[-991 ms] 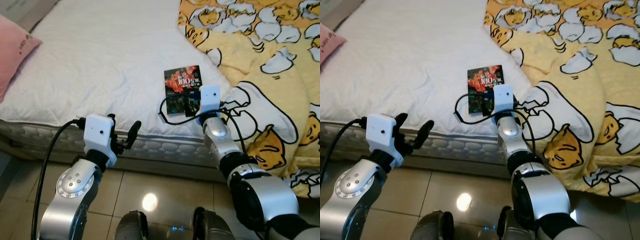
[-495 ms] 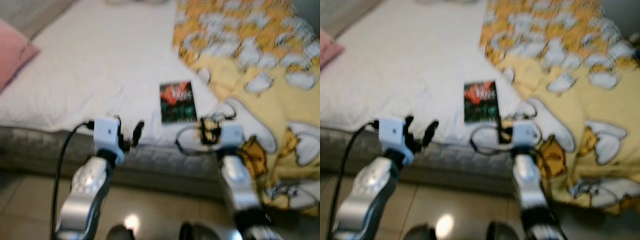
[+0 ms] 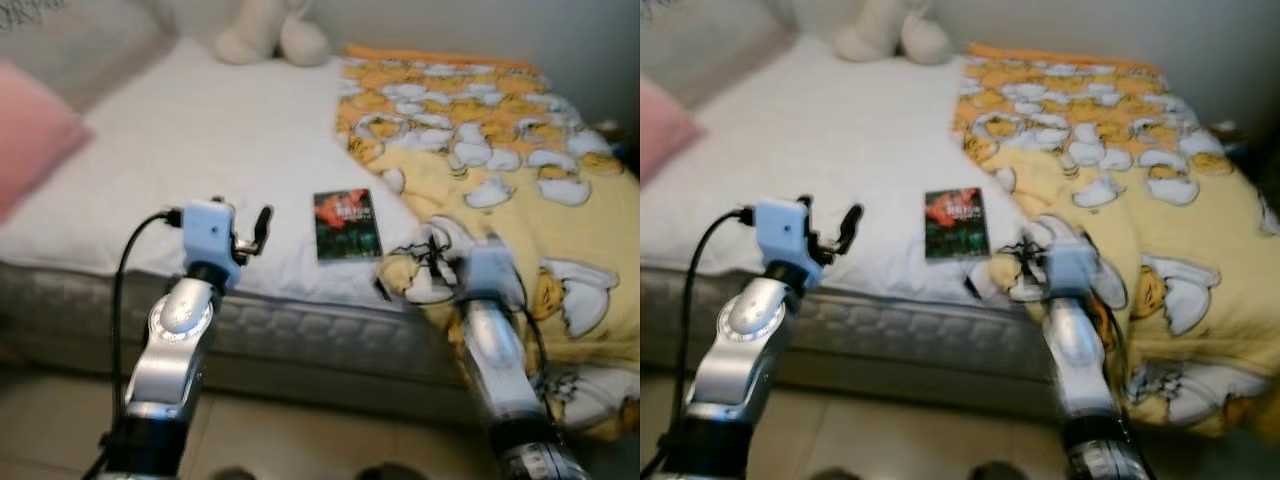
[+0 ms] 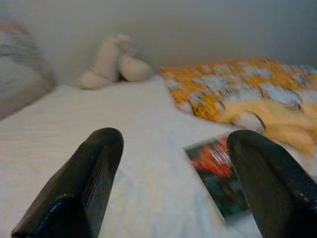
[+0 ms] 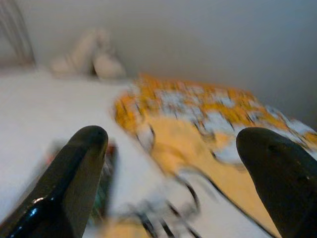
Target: Clean up the room
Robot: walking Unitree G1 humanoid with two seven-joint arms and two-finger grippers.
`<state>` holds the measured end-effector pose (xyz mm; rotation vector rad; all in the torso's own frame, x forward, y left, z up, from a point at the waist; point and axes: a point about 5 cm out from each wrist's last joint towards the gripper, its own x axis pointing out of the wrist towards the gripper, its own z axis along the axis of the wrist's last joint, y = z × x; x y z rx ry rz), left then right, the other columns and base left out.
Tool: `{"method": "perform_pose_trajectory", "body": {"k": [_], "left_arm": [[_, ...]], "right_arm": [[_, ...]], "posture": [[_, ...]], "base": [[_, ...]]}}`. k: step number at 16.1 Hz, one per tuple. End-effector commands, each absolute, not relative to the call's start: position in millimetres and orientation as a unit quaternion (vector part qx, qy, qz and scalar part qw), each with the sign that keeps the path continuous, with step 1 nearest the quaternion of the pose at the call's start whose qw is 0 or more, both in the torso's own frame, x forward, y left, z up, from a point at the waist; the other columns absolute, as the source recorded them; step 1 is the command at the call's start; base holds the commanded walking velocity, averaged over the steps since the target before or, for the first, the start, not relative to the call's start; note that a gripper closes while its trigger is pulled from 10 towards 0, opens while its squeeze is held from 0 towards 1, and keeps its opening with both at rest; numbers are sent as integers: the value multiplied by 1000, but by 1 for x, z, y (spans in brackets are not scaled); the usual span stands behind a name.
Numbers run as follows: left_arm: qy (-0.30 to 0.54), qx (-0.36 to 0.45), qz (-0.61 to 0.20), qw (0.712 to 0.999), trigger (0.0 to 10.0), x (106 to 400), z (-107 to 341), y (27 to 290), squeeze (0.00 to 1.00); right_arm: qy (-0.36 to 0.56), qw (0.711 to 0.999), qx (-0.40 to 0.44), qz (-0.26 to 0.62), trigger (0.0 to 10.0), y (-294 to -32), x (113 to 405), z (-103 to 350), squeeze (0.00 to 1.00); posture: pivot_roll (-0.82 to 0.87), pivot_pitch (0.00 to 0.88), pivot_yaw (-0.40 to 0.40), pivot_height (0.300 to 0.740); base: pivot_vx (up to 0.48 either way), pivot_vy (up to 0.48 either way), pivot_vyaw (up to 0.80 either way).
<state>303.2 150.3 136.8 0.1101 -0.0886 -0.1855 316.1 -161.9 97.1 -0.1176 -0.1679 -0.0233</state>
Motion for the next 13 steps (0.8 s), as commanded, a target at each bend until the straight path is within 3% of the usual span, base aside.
{"method": "perform_pose_trajectory", "body": {"k": [1, 3, 8, 13], "left_arm": [[-42, 68, -116, 990, 10000, 305, 136, 140, 0], [-33, 81, -114, 990, 10000, 307, 131, 136, 0], [-36, 78, -119, 989, 10000, 310, 127, 130, 0], [-43, 83, -135, 986, 10000, 312, 129, 127, 0]], "right_arm": [[-52, 997, -54, -20, 10000, -168, 312, 86, 0], [-30, 998, -52, -12, 10000, -167, 313, 80, 0], [-31, 998, -48, 11, 10000, -153, 315, 78, 0], [-33, 998, -41, 28, 10000, -148, 316, 78, 0]], "posture": [[10, 0, -8, 727], [11, 0, -2, 727], [8, 0, 8, 727], [3, 0, 12, 727]], "base": [[0, 480, -700], [0, 480, -663], [0, 0, 0], [49, 447, -568]]}}
